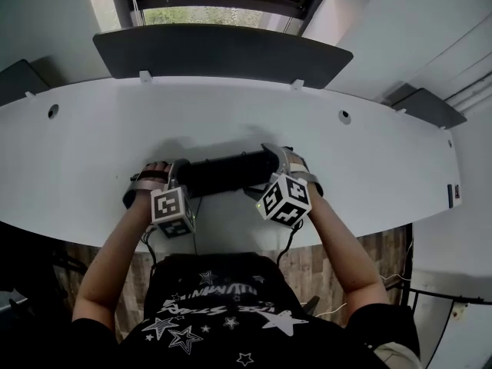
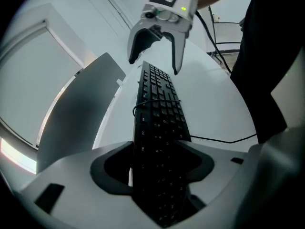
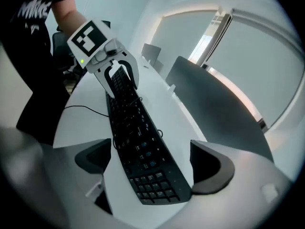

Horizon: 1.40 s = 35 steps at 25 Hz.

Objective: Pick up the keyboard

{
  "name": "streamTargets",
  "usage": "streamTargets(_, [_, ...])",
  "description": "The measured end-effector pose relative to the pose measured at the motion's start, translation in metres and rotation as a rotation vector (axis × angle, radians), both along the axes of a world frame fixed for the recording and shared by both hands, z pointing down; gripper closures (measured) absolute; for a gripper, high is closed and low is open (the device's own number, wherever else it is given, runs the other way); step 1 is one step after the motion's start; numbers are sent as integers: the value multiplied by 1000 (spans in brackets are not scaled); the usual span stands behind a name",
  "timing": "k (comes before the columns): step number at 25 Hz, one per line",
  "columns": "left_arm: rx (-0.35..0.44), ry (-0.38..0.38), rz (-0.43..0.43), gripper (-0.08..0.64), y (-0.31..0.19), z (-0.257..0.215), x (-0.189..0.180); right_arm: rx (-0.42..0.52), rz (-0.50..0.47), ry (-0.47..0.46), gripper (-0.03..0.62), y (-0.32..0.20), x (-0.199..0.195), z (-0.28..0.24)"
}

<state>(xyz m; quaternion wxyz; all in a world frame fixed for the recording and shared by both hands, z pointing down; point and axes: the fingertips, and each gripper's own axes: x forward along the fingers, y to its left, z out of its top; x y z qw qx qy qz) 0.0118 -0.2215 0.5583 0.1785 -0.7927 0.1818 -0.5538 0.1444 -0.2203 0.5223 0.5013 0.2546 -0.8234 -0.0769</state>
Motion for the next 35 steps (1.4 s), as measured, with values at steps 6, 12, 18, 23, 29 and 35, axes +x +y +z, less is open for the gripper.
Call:
streamTargets(6, [56, -23, 50, 298, 5, 0, 6, -496, -190, -13, 91, 4, -19, -4])
streamTargets(12, [135, -37, 72, 298, 8, -6, 6, -702, -291, 126, 135, 9, -53, 26])
streamTargets(18, [195, -35, 91, 298, 10, -11, 6, -770, -377, 244, 367, 27, -75, 58])
streamTargets(23, [190, -16, 102, 296, 9, -4, 5, -775, -424, 314, 503, 30, -82, 69])
streamTargets(29, [149, 180, 4, 268, 5, -33, 1, -863, -372, 242, 512, 34, -77, 56])
streamTargets(35, [208, 446, -185, 247, -21, -85, -44, -852, -263, 214, 514, 38, -64, 47])
